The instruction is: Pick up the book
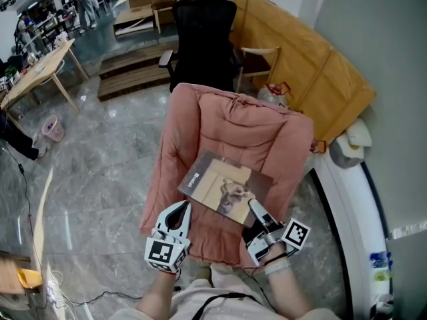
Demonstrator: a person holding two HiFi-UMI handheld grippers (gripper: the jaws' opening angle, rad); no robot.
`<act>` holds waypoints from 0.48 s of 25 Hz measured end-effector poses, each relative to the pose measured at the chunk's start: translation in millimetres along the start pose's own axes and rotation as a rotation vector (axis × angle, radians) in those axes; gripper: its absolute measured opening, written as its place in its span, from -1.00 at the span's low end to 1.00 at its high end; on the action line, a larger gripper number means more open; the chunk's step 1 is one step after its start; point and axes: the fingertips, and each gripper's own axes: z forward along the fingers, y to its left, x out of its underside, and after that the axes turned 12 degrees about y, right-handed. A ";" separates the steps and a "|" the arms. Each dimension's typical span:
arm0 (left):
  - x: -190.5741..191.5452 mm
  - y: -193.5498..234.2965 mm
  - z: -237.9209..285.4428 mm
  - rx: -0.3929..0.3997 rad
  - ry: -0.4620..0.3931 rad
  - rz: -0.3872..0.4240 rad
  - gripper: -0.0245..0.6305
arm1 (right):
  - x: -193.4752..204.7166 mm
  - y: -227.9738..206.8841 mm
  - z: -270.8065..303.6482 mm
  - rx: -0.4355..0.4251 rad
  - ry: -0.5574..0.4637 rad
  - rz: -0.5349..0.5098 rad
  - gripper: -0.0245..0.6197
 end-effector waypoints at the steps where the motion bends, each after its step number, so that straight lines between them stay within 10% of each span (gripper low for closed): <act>1: 0.5 -1.5 0.5 0.004 0.000 -0.002 -0.86 | 0.0 -0.1 0.2 -0.002 -0.002 0.002 -0.43; 12: 2.8 -18.2 7.5 0.043 0.003 -0.009 -0.86 | -0.3 -4.5 0.8 -0.007 -0.014 0.023 -0.43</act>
